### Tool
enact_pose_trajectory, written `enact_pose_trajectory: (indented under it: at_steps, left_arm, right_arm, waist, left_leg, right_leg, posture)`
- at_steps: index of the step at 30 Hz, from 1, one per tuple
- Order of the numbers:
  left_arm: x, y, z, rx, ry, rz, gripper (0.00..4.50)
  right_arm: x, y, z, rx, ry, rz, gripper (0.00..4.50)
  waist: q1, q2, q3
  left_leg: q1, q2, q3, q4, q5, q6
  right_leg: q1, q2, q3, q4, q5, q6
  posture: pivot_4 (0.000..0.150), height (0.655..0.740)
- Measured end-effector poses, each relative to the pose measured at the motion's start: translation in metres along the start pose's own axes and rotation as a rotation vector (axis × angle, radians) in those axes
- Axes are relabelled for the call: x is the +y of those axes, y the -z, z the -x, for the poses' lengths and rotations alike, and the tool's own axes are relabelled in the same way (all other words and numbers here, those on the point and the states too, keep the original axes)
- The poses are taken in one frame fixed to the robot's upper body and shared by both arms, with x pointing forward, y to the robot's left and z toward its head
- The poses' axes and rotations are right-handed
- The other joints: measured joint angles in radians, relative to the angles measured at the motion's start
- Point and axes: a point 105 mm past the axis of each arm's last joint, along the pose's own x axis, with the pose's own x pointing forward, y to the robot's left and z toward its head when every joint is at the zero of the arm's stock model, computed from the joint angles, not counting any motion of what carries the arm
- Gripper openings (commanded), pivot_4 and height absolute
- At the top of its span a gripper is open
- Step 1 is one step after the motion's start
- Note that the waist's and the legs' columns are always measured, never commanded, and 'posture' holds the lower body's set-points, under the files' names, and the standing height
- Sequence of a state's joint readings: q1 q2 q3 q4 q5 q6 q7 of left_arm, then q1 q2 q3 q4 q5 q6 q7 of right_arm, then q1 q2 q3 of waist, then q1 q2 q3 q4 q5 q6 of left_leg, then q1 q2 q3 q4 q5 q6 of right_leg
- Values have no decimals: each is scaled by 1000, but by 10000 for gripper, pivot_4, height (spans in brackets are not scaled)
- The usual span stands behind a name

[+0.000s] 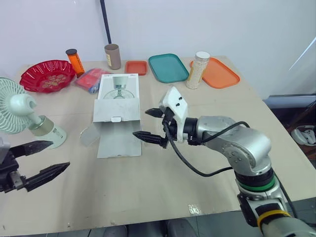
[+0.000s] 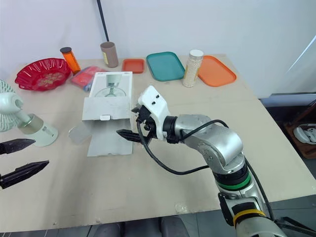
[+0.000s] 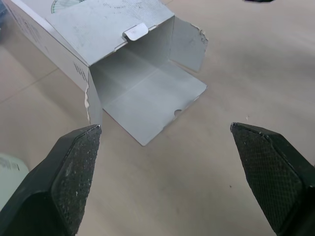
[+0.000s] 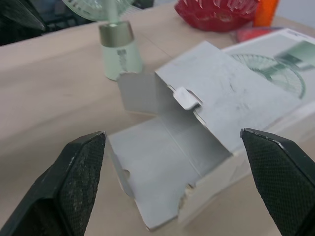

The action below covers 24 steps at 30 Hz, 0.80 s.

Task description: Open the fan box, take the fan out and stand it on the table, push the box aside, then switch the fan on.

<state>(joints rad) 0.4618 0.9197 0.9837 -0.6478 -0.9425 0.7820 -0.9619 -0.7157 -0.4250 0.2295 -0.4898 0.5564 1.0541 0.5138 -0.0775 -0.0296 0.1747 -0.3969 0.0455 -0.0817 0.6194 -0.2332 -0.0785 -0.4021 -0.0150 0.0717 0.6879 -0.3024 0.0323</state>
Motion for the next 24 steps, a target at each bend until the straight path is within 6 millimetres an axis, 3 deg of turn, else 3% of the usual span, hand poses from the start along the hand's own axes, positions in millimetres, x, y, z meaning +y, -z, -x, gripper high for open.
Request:
enact_pose_trajectory:
  at_steps: [6,12,24]
  left_arm:
    - [-3,4,-3,6,28,-6,44725]
    - [14,-3,-13,-55,-30,-51,44725]
    - [37,2,-29,-137,-130,-76,44725]
  right_arm:
    - [-11,11,-7,49,90,-8,45000]
    - [-15,20,-28,63,142,-88,45000]
    - [-25,38,-46,127,205,-144,45000]
  waist:
    - [0,0,0]
    - [1,0,0]
    - [1,-1,-1]
  left_leg:
    - [0,0,0,0,0,0]
    - [0,0,0,0,0,0]
    - [0,1,0,0,0,0]
  right_leg:
    - [0,0,0,0,0,-1]
    - [0,1,0,0,1,-1]
    - [0,1,0,0,1,-1]
  posture:
    - [1500,7400]
    - [1500,7400]
    - [1500,7400]
